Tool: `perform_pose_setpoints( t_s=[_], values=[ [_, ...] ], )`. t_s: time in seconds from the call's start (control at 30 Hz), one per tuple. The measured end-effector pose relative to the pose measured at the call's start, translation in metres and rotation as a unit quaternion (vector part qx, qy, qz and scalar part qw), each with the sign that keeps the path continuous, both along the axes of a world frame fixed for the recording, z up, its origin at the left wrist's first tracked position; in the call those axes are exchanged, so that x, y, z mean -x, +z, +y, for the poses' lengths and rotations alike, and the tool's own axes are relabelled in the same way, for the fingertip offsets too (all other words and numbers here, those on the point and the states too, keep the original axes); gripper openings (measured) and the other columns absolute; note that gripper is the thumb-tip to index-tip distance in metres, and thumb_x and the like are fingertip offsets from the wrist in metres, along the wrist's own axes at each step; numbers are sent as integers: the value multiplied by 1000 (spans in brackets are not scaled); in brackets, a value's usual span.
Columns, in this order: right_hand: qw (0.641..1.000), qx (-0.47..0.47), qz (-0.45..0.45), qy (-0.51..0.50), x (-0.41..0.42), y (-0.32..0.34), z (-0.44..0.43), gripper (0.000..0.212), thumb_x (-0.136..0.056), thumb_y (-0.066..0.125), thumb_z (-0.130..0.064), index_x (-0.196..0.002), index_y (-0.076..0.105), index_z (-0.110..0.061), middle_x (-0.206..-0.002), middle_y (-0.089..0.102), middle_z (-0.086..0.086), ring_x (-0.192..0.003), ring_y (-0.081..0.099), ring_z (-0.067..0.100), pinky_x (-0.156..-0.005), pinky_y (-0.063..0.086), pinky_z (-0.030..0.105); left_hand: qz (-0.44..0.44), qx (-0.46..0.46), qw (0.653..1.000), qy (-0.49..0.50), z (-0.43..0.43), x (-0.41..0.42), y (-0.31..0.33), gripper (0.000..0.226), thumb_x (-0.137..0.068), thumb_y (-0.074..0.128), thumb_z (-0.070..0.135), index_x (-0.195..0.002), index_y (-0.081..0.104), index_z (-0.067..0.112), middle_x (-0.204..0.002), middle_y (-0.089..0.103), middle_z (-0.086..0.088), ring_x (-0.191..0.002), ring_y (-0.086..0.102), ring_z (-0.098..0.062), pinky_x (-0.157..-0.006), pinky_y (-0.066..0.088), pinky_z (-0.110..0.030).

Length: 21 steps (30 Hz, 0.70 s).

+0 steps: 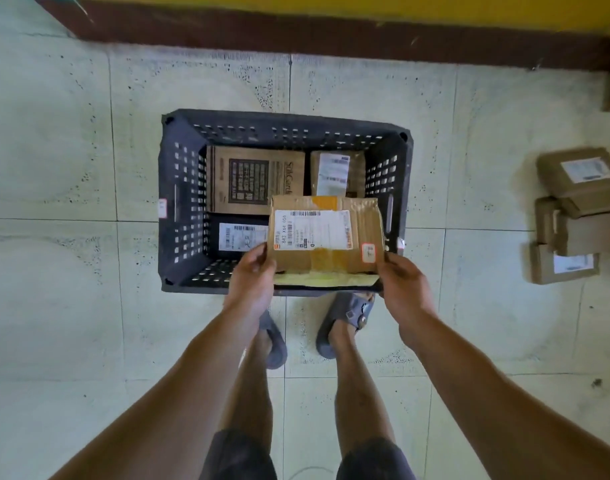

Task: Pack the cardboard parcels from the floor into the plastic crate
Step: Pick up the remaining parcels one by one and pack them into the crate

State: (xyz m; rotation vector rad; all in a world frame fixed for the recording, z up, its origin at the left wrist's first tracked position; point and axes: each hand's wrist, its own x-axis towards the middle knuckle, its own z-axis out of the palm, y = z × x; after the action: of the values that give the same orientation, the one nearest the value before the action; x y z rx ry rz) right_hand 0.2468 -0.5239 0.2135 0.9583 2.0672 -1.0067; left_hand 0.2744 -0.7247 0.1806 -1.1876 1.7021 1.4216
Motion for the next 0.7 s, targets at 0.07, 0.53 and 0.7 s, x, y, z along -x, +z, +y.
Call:
perform_pose_setpoints(
  t_s=[0.07,0.53,0.7],
  values=[
    [1000,-5,-19,7,1,-38,3,23,-98,48,-38,-81,63,-34,-98,70,1,-87,67,22,-82,57,41,-18,10,1000,-5,4,7,-36,33,-98,48,20,-127,60,30,-116,68,5,-100,64,-16,-96,51,-40],
    [980,-2,-173,93,1,-170,18,29,-97,45,-30,-113,58,-10,-101,63,8,-91,60,25,-77,49,34,-100,65,980,-158,20,16,-171,43,-92,57,8,-133,50,22,-120,62,2,-67,54,-3,-56,47,-18],
    [975,-10,-195,103,7,-190,20,32,-90,51,-24,-110,63,-3,-96,64,15,-79,54,24,-70,44,33,-99,71,981,-149,32,12,-189,33,-95,53,14,-127,55,19,-115,62,1,-68,49,-1,-53,38,-16]
  ],
)
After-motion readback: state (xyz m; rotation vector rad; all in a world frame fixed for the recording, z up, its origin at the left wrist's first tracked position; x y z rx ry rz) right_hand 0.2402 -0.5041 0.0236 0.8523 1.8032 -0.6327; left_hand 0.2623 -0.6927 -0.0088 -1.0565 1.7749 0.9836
